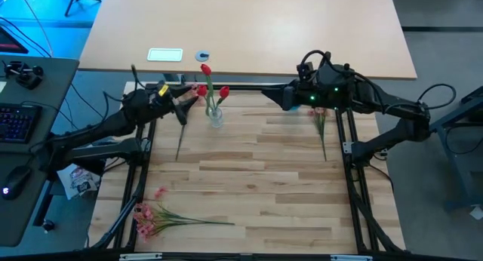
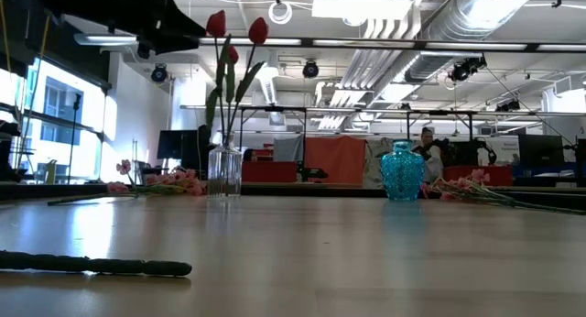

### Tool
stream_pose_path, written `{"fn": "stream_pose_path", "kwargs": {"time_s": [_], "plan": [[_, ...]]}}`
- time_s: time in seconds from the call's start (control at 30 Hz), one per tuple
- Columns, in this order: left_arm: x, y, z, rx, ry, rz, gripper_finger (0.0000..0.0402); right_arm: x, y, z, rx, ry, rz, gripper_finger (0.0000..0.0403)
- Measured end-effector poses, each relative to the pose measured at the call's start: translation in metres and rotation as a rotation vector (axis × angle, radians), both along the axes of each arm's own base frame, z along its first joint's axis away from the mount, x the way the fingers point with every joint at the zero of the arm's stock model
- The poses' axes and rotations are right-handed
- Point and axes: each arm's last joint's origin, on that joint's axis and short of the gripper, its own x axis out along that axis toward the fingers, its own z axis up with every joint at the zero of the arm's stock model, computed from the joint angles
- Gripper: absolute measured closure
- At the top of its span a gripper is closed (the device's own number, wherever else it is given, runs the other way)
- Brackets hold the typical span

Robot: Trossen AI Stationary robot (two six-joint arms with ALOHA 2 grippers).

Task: Sort flowers into vase by color
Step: Put the red flower into the transparent vase, then put the right pink flowers into the blue vase

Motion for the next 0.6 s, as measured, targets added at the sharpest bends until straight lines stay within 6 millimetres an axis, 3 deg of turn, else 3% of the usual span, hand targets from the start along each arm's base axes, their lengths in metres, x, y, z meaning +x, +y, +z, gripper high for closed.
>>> {"fn": "stream_pose_path", "kwargs": {"time_s": [0.27,0.6], "plan": [[-0.013,-0.010,0.009,-0.090,-0.123,-0.072,0.0169,-0.005,0.001,0.002,-0.026,0.012,0.031,0.0102],[-0.026,-0.026,0.018,-0.055,-0.188,-0.114,0.0170,-0.044,0.002,-0.001,-0.059,0.175,0.078,0.0102]]}}
